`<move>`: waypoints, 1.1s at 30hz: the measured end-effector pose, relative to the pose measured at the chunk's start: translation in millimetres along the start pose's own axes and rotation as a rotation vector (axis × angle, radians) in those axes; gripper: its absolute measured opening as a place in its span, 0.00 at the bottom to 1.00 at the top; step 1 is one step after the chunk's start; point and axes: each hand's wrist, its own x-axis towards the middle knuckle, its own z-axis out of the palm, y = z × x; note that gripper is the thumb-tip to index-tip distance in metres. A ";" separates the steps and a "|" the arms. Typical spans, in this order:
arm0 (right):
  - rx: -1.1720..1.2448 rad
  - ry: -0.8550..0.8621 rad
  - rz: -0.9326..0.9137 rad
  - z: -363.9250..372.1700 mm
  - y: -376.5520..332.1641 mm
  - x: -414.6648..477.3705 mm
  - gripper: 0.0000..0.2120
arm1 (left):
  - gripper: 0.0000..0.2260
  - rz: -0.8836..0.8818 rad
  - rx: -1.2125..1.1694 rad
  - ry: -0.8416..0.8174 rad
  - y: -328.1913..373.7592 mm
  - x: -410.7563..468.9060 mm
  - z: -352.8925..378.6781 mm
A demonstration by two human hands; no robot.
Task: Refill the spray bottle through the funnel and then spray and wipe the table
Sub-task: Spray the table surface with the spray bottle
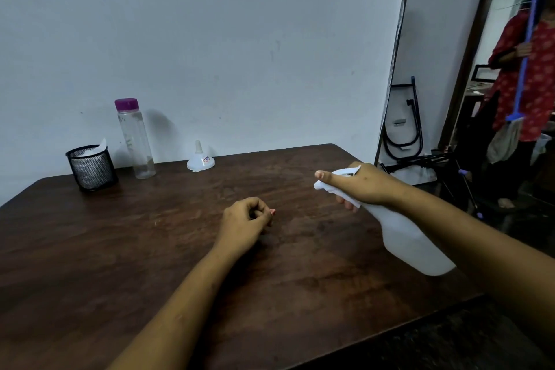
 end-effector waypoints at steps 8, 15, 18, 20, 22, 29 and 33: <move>-0.020 -0.110 -0.037 -4.2 4.5 5.4 0.22 | 0.07 0.005 0.011 -0.007 0.2 0.1 0.8; -0.018 -0.043 -0.043 -5.5 1.1 5.8 0.19 | 0.07 0.010 0.006 -0.007 -0.3 -0.4 1.6; 0.000 -0.141 -0.027 -8.1 2.8 7.7 0.22 | 0.08 0.009 0.002 -0.008 0.1 -0.4 1.5; 0.028 -0.149 -0.027 -5.7 2.9 9.2 0.19 | 0.08 0.006 0.002 -0.004 0.3 -1.0 0.9; 0.045 -0.105 -0.036 -1.4 2.6 10.5 0.17 | 0.07 0.004 0.004 -0.001 0.0 -1.4 0.1; 0.048 -0.107 -0.046 0.7 -0.8 10.0 0.18 | 0.07 -0.004 -0.003 -0.003 0.1 -1.5 1.4; -0.015 -0.185 -0.032 7.5 -1.9 12.1 0.22 | 0.07 0.001 0.017 0.004 -0.5 -2.3 1.3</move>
